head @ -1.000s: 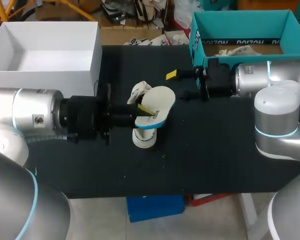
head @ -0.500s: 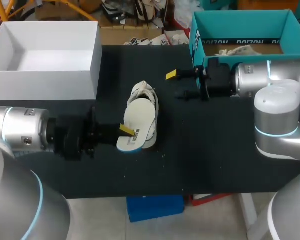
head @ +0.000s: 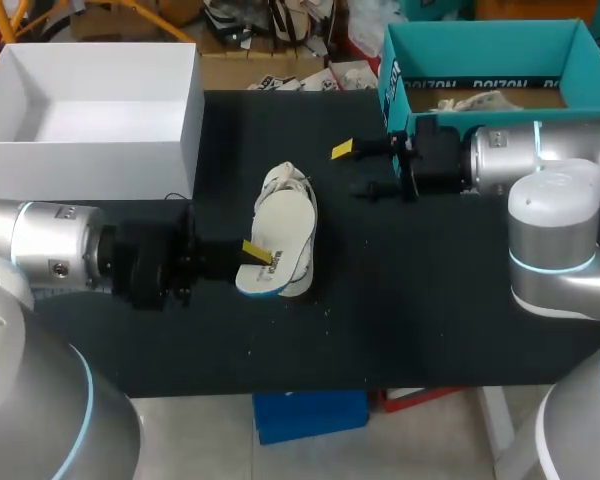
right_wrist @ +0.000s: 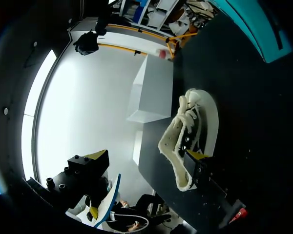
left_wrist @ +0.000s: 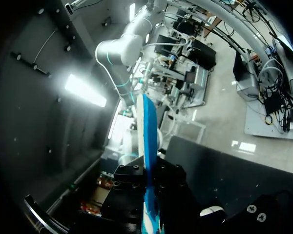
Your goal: Take the shoe out of the shoebox, open the shoe tongue, remove and reinsert the insole, then place the shoe into the shoebox
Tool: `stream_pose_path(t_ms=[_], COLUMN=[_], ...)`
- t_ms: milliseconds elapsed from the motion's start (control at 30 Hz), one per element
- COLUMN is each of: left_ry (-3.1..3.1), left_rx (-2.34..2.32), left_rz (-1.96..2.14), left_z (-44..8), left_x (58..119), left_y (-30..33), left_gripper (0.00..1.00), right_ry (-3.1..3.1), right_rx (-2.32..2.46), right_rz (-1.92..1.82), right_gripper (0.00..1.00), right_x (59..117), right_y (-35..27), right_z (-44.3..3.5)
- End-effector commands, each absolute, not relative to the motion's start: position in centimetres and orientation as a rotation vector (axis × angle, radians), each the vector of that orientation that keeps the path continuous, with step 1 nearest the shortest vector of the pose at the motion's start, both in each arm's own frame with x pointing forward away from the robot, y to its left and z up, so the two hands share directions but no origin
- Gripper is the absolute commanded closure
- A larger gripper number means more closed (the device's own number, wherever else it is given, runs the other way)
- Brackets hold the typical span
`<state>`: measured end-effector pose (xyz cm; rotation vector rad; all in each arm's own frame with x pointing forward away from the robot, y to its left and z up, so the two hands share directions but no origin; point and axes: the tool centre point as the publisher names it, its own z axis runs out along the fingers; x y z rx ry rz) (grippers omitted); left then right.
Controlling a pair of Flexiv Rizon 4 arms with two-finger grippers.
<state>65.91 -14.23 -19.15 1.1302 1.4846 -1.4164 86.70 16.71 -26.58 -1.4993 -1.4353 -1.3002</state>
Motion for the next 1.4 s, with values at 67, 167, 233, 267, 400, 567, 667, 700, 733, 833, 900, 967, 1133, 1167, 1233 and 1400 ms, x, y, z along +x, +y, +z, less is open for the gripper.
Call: stream_pose_path(t_ms=[67, 167, 233, 267, 400, 567, 667, 700, 733, 833, 900, 967, 1133, 1167, 1233, 1400], left_ry=[1.389, 1.365, 1.328, 1.325, 1.216, 1.111, 1.093, 1.095, 1.11, 1.141, 1.159, 1.177, 1.205, 1.206, 1.213, 1.235], left_rx=[1.179, 1.19, 1.21, 1.216, 1.264, 1.332, 1.36, 1.352, 1.346, 1.319, 1.308, 1.304, 1.303, 1.301, 1.294, 1.282], left_rz=[-1.328, -1.285, -1.236, -1.209, -1.121, -1.048, -1.031, -1.044, -1.04, -1.046, -1.034, -1.027, -1.006, -1.005, -0.99, -0.963], left_z=[-20.9, -22.4, -23.5, -24.0, -25.1, -25.9, -26.4, -26.6, -26.8, -27.4, -27.9, -28.4, -29.0, -28.9, -28.8, -28.5], left_x=[65.0, 65.1, 65.3, 65.5, 66.3, 67.5, 68.4, 68.7, 69.1, 70.5, 71.5, 72.4, 74.7, 75.1, 76.2, 78.4], left_y=[-15.1, -14.9, -14.6, -14.4, -14.0, -14.0, -14.2, -14.2, -14.3, -14.4, -14.5, -14.6, -15.0, -15.0, -15.1, -15.1], left_gripper=[1.0, 1.0, 1.0, 1.0, 1.0, 1.0, 1.0, 1.0, 1.0, 1.0, 1.0, 1.0, 1.0, 1.0, 1.0, 1.0], right_ry=[-1.433, -1.433, -1.433, -1.433, -1.433, -1.433, -1.433, -1.433, -1.433, -1.433, -1.433, -1.433, -1.433, -1.433, -1.433, -1.433], right_rx=[-1.501, -1.501, -1.501, -1.501, -1.501, -1.501, -1.501, -1.501, -1.501, -1.501, -1.501, -1.501, -1.501, -1.501, -1.501, -1.501], right_rz=[-1.304, -1.304, -1.304, -1.304, -1.304, -1.304, -1.304, -1.304, -1.304, -1.304, -1.304, -1.304, -1.304, -1.304, -1.304, -1.304], right_gripper=[0.0, 0.0, 0.0, 0.0, 0.0, 0.0, 0.0, 0.0, 0.0, 0.0, 0.0, 0.0, 0.0, 0.0, 0.0, 0.0], right_x=[86.6, 86.6, 86.6, 86.6, 86.6, 86.6, 86.6, 86.6, 86.6, 86.6, 86.6, 86.6, 86.6, 86.6, 86.6, 86.6], right_y=[16.8, 16.8, 16.8, 16.8, 16.8, 16.8, 16.8, 16.8, 16.8, 16.8, 16.8, 16.8, 16.8, 16.8, 16.8, 16.8], right_z=[-26.7, -26.7, -26.7, -26.7, -26.7, -26.7, -26.7, -26.7, -26.7, -26.7, -26.7, -26.7, -26.7, -26.7, -26.7, -26.7])
